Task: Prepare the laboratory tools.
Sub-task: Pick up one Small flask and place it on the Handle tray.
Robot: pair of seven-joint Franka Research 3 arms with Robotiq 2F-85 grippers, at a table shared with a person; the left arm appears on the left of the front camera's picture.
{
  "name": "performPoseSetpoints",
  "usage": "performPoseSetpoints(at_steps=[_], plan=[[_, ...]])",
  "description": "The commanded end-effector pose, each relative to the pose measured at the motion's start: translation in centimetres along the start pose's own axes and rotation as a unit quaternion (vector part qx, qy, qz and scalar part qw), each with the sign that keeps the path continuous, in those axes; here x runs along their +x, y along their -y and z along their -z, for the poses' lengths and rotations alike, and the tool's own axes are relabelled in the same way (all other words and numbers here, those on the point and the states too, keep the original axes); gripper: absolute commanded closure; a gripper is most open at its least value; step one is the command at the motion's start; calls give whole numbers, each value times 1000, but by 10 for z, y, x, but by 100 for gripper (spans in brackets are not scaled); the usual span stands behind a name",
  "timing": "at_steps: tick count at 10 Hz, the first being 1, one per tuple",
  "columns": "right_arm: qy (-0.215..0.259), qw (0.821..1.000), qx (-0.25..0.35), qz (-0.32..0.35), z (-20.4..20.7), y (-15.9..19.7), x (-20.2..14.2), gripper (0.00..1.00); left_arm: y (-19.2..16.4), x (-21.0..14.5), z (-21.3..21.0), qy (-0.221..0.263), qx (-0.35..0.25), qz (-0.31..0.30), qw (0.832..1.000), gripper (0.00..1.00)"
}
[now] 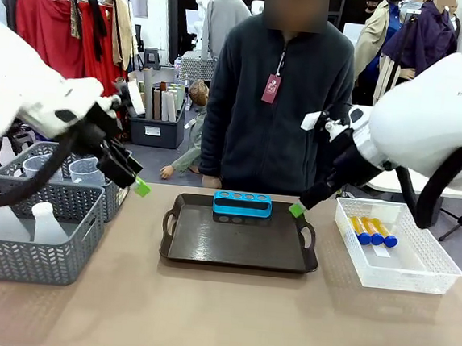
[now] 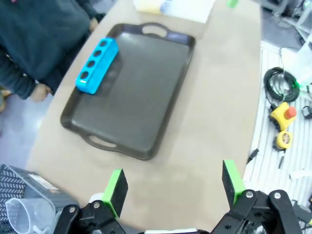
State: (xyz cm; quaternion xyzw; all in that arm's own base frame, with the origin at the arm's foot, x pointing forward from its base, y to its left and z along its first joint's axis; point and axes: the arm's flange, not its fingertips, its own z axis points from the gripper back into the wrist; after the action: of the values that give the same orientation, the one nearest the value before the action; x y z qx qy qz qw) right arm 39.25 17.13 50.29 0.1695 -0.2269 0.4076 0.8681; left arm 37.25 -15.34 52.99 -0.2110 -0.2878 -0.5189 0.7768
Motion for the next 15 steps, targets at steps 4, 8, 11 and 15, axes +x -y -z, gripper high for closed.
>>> performPoseSetpoints(at_steps=[4,8,11,15], plan=[[77,996,36,-39,-78,35,22,0,-13,13,-52,66,3,53,996,0],[98,993,-7,-60,-134,48,35,0,-17,37,-91,107,27,74,991,0],[111,991,-25,-65,-164,52,46,0,-21,59,-105,89,41,77,992,0],[93,993,-39,-63,-170,61,53,0,-25,90,-121,33,45,67,996,0]])
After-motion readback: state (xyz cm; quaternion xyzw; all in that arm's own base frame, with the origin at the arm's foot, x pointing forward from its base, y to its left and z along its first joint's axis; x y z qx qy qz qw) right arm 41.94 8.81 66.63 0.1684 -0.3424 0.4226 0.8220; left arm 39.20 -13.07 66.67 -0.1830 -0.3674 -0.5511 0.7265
